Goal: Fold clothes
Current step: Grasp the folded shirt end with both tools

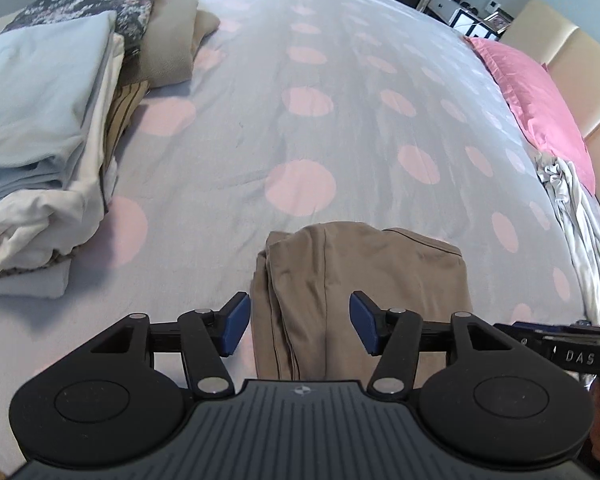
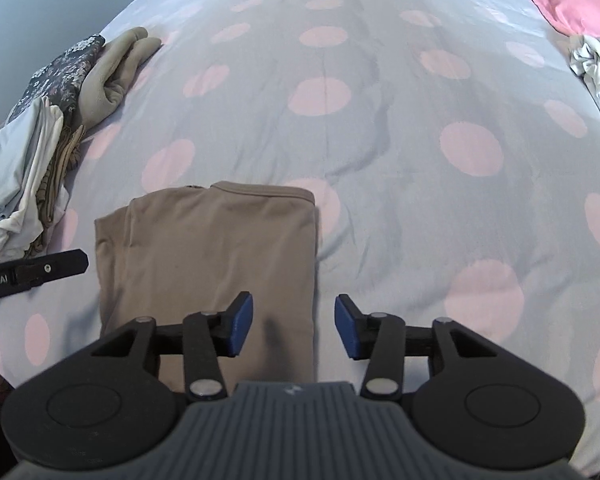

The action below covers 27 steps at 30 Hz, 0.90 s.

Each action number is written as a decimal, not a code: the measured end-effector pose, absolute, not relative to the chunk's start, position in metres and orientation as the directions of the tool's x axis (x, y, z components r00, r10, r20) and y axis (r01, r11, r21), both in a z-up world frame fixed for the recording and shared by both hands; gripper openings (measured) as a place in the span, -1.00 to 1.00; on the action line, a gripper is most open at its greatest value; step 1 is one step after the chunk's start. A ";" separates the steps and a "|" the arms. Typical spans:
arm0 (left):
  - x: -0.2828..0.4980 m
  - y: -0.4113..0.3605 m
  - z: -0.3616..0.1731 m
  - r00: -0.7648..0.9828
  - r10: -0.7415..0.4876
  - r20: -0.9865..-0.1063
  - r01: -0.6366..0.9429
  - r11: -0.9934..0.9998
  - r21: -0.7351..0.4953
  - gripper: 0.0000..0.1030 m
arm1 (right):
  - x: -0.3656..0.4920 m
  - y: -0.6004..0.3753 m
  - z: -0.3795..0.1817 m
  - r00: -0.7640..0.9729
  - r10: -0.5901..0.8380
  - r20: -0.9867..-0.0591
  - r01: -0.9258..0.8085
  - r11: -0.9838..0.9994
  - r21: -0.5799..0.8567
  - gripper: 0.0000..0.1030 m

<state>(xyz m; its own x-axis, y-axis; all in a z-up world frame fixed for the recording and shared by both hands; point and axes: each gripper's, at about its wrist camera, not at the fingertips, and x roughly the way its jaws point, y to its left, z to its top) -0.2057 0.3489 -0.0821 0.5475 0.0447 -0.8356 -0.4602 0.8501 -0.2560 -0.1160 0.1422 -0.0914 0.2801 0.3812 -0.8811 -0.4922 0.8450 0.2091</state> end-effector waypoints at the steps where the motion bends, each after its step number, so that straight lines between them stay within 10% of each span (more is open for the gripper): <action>1: -0.205 0.348 -0.084 0.552 0.044 -0.833 -0.454 0.853 -0.256 0.05 | -0.113 0.142 -0.095 0.278 0.378 -0.883 -0.484 0.849 0.211 -0.04; 17: -0.208 0.332 -0.108 0.516 0.128 -0.847 -0.423 0.898 -0.122 0.13 | -0.096 0.134 -0.121 0.253 0.381 -0.889 -0.427 0.869 0.251 0.02; 27: -0.206 0.356 -0.124 0.521 0.030 -0.853 -0.498 0.822 -0.275 0.13 | -0.091 0.144 -0.130 0.232 0.394 -0.889 -0.444 0.857 0.263 0.03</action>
